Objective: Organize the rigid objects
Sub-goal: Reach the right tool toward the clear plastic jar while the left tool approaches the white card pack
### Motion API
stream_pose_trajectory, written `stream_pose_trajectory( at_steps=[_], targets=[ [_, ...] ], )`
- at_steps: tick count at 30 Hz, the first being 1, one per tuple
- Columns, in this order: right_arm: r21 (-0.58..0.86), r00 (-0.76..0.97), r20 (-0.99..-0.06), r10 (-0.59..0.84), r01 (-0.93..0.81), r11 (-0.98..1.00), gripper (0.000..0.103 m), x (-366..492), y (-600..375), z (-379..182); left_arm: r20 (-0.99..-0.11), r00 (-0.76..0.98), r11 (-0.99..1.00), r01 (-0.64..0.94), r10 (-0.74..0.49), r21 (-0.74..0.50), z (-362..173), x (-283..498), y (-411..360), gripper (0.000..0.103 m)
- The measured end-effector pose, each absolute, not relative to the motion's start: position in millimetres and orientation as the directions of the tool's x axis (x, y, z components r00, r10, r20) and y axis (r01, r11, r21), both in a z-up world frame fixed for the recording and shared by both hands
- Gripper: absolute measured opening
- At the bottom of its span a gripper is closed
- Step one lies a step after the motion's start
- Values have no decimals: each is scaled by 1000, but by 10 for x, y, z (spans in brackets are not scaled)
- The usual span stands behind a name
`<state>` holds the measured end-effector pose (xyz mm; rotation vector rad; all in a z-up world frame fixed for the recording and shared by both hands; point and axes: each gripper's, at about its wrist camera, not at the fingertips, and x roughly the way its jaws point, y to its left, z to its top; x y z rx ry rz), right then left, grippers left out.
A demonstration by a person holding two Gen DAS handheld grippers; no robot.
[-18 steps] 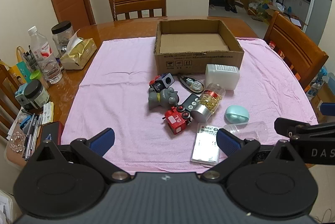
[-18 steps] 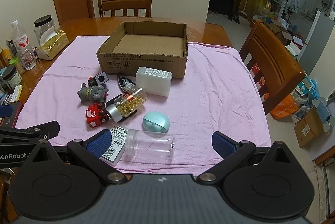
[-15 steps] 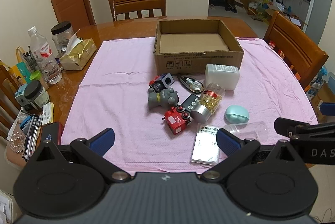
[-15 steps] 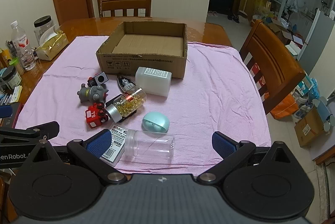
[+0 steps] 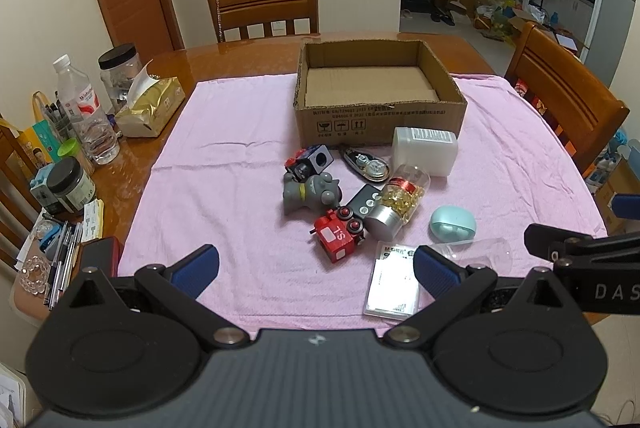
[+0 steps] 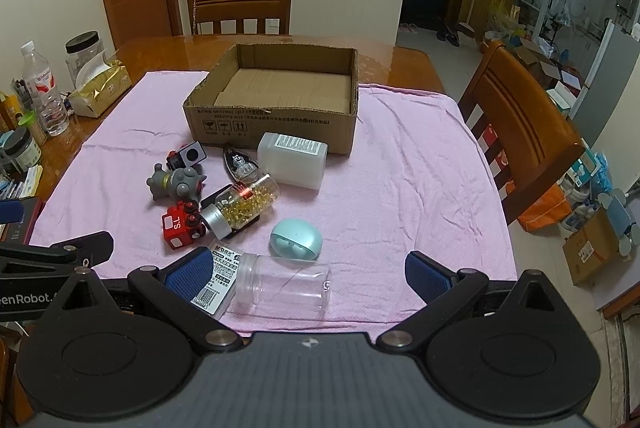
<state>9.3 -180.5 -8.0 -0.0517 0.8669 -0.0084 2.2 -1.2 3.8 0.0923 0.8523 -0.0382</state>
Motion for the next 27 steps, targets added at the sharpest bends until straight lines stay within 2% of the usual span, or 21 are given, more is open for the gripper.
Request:
stream_pose_trajectory(
  at_steps=[11,20,27],
  targets=[
    [-49,655,-755,-6,-47,998,103,130,-1819,-86,-753,658,992,97,-3,81,39,73,-54,102],
    [-44,690,-722,49,-116,992,103,97,-1868,-94,-719,693,981,170,-50,95,26,56,-61,102],
    [-29,696,-711,105,-178,984,103,61,-1900,-190,-742,662,965,248,-108,81,-35,92,-40,102]
  ],
)
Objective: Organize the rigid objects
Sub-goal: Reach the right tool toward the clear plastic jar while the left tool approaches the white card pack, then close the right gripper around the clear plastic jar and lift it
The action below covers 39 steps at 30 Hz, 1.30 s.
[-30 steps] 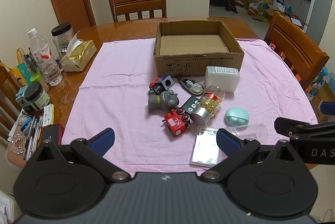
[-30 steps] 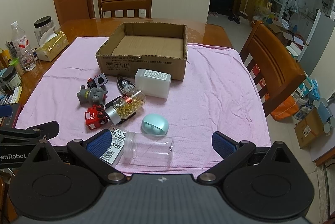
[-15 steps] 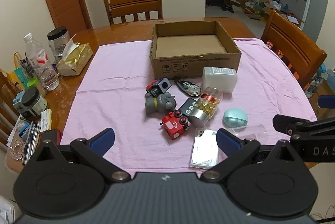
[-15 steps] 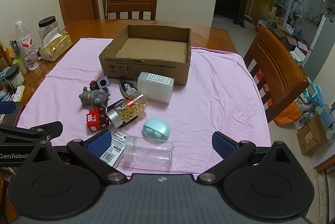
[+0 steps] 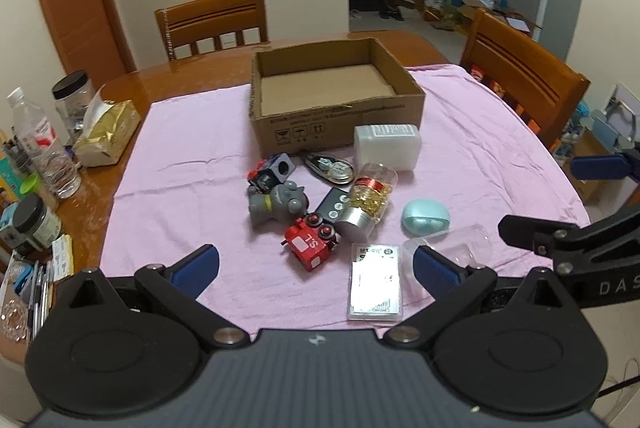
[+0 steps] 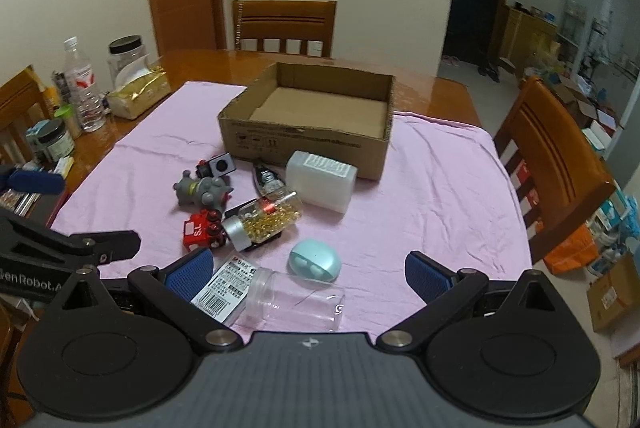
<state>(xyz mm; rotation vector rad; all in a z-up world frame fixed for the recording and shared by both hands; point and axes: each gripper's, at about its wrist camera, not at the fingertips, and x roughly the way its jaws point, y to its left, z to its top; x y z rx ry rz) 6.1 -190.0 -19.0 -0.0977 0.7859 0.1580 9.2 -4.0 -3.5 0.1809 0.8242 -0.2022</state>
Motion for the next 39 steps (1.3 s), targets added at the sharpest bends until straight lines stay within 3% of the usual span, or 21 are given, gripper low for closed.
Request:
stream_pose_trajectory(
  at_steps=[17,29,39],
  targets=[
    [41,600,-794,98,-108,993,103,273,-1835,-875,-791,569,925,381,-223,13,-493,533,216,102],
    [-44,546,-836,-57,36,998,103,665,-1592,-1316,-813,534,912,411,-233,9,-823,917,479,102],
    [-77,494,-864,-94,55,996,103,758,-1747,-1497,-827,496,893,449,-265,-17,-964,948,307,102]
  ],
)
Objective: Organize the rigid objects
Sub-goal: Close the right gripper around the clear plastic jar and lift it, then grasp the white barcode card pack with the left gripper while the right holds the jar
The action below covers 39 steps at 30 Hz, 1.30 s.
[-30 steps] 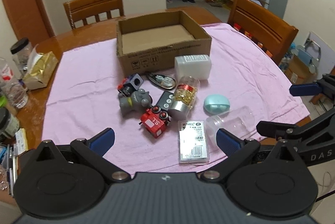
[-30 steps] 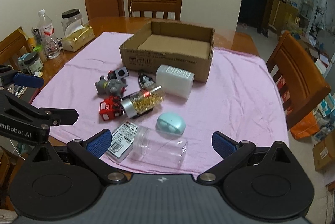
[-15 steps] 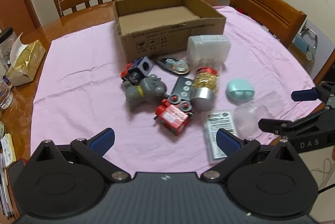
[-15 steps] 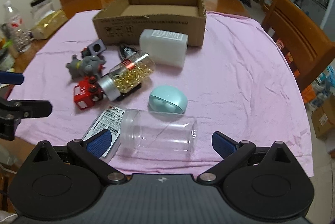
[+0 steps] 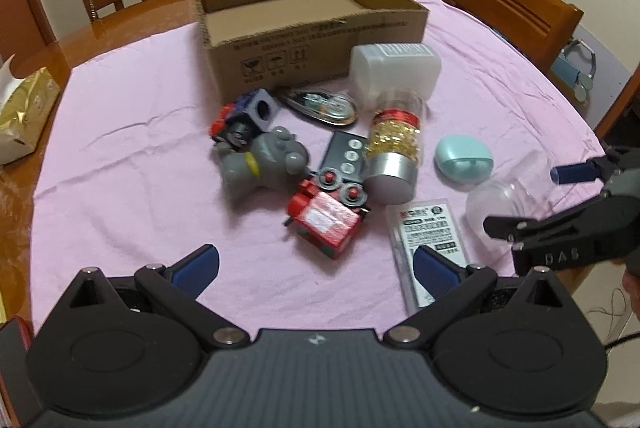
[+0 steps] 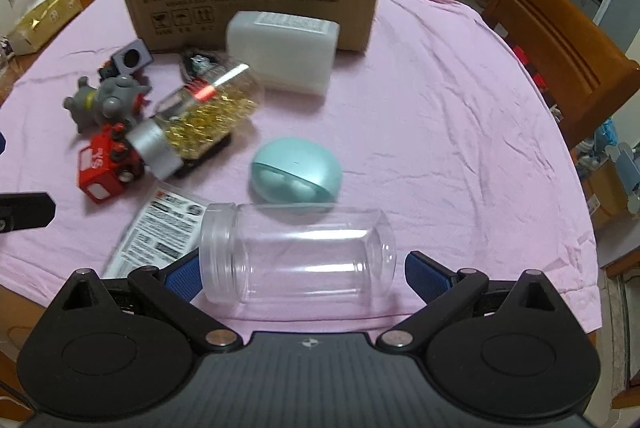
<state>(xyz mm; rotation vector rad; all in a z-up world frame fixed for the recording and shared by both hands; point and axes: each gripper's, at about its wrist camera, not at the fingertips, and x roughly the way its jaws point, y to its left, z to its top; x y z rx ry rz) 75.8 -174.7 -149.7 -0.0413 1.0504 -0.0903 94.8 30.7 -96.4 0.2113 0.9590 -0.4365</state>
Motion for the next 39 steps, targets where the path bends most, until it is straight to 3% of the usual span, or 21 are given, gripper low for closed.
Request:
stream_pose_trajectory(
  at_steps=[13,19,39],
  targets=[
    [-86,465,-885,-35,-90,992,103,800,-2274,-1598,-852,462,910,412,-245,-38,-1288,816,-319,102],
    [-76,443,-896,-5,-144,987,103,805,-2354,-1671,-873,459,923,385,-168,25,-1477,765,-466,102],
    [-33,440,-897,46,-171,985,103,816,-2443,-1687,-897,442,993,113,-20,34,-1580,934,349,102]
  ],
)
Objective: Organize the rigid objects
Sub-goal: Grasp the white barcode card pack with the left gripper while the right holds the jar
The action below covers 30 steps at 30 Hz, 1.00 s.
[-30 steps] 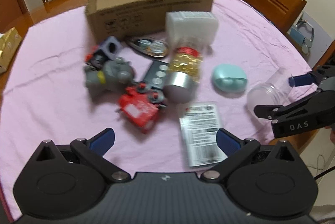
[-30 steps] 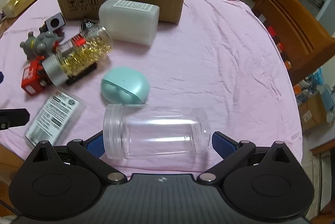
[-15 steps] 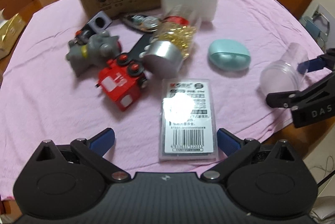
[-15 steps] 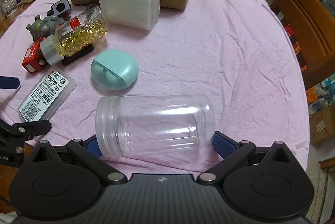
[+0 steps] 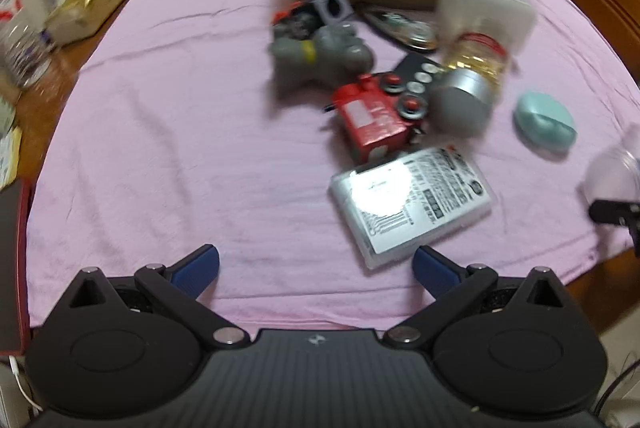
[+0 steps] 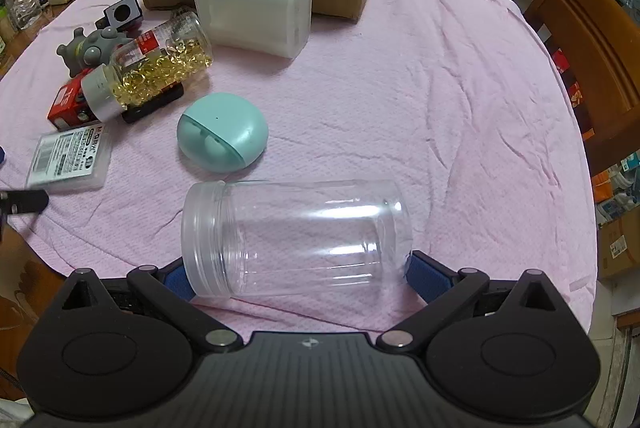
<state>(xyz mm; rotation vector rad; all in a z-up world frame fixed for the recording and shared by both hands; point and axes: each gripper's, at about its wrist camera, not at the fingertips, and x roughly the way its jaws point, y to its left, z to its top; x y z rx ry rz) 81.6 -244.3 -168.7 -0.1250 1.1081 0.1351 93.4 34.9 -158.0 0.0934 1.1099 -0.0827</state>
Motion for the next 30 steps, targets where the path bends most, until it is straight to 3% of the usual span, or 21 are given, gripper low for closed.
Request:
stream_pose_trajectory(
  at_steps=[3,7,13,30],
  targets=[
    [-33,447,-893,48,-171,985,103,796,-2437,-1689,-894,449,992,114,-3,54,-1553,887,278,102],
    [-30,447,-892,58,-186,982,103,785,-2437,-1684,-883,462,989,144,-84,-19,-1480,845,89,102],
    [-28,452,-889,75,-218,976,103,784,-2445,-1675,-894,438,992,117,-93,-46,-1602,960,-188,102],
    [-27,459,-884,93,-248,968,103,789,-2452,-1674,-865,498,990,138,-66,4,-1609,1030,-309,94]
  ],
)
